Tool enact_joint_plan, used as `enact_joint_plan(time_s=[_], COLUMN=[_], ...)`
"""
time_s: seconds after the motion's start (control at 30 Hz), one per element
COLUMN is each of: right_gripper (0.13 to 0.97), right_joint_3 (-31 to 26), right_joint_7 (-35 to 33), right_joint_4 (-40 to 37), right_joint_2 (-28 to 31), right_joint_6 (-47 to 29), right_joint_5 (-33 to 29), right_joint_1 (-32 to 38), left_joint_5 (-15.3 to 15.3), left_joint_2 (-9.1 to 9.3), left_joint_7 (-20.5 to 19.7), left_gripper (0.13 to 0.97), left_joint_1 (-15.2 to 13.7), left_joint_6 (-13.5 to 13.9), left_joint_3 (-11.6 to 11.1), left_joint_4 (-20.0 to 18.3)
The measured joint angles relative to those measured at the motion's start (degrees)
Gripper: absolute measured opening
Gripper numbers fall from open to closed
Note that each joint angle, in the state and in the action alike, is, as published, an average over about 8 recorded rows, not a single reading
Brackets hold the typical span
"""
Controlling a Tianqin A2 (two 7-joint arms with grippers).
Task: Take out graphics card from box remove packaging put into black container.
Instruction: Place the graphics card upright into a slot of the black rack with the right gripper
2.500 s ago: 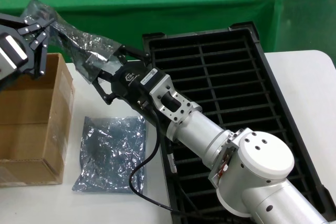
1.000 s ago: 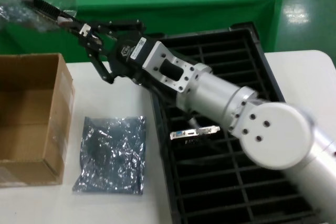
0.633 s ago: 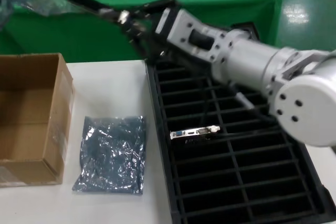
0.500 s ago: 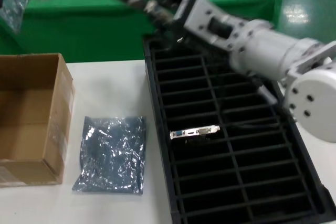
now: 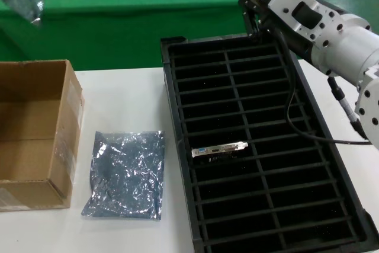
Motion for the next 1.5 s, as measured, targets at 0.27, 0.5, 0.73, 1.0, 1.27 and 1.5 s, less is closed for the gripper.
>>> enact_joint_plan(time_s=[0.27, 0.5, 0.73, 1.0, 1.27, 1.5], right_gripper=[0.203, 0.203, 0.203, 0.203, 0.203, 0.203], right_joint_3=[3.39, 5.79, 8.0, 9.79, 9.92, 9.44], right_joint_7=[-2.5, -4.43, -5.85, -6.81, -7.29, -7.81], right_joint_4=[1.11, 2.63, 4.49, 6.33, 7.13, 6.6], right_joint_2=[-2.51, -3.81, -4.25, -4.23, -5.18, -6.78], right_joint_6=[-0.63, -0.99, -1.26, -2.96, -4.99, -5.15], right_joint_5=[-1.02, -0.79, 0.01, 0.25, -1.29, -2.51], right_joint_1=[-1.87, -3.51, -5.81, -6.84, -6.39, -6.57], left_joint_5=[-5.58, -5.6, -4.07, -3.4, -1.65, -0.09], left_joint_2=[1.56, 2.93, 3.1, 3.27, 1.14, -1.49], left_joint_7=[-10.79, -15.86, -21.17, -27.07, -34.6, -40.82], left_gripper=[0.139, 0.139, 0.139, 0.139, 0.139, 0.139], left_joint_1=[0.76, 2.47, 4.49, 6.78, 10.95, 15.01], left_joint_6=[2.56, 1.91, 0.01, -1.55, -4.49, -6.06], left_joint_3=[2.59, 6.98, 11.24, 14.77, 17.92, 20.58], left_joint_4=[0.38, -2.02, -3.9, -5.29, -7.32, -10.52])
